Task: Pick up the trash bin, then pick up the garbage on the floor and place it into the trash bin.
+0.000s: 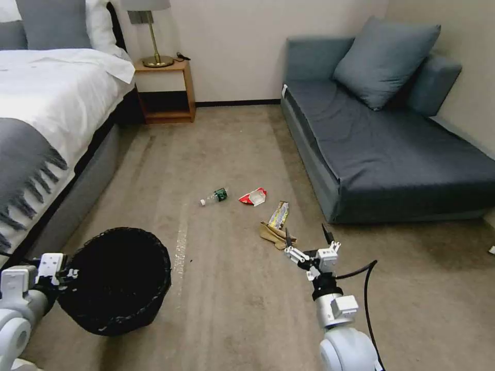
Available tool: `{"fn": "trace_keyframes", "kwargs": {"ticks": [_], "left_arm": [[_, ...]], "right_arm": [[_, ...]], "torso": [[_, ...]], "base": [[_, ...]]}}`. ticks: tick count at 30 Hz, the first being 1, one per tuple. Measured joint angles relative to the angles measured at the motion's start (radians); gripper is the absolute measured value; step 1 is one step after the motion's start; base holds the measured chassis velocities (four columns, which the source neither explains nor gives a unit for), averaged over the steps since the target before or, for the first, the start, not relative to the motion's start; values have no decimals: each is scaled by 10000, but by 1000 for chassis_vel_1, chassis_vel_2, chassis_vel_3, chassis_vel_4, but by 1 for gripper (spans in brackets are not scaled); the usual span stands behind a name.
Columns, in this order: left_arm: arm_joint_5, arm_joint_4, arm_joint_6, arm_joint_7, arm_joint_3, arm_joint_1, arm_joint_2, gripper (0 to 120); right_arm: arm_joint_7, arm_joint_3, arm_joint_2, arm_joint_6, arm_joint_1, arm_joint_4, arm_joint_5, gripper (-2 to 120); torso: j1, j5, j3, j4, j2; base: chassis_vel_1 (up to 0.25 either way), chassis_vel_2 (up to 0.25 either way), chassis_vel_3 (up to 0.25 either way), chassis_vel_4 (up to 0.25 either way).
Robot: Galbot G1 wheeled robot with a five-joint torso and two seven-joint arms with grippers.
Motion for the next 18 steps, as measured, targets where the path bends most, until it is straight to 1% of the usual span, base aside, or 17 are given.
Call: {"fn": "trace_keyframes", "kwargs": {"ticks": [3, 9, 13, 18], "left_arm": [[67, -86, -2, 36, 0, 68, -146, 3], [145, -89, -5, 110, -98, 171, -251, 3], [186, -85, -9, 158, -210, 223, -251, 3], [216, -56, -14, 182, -235, 223, -209, 3]], "right_arm": [[-214, 0, -29, 305, -229, -108, 20, 100], [-281, 2, -8, 386, -398, -180, 240, 100], [-329, 8, -6, 424, -432, -253, 334, 100], [-360, 10, -1, 430, -394, -319, 325, 100]], "torso": [[0, 0, 0, 2, 0], [-1, -1, 0, 3, 0], [0, -1, 0, 3, 0], [0, 0, 1, -1, 0]], "base": [[0, 0, 0, 0], [-18, 30, 21, -17], [-123, 83, 104, -116], [-148, 153, 150, -149]]}}
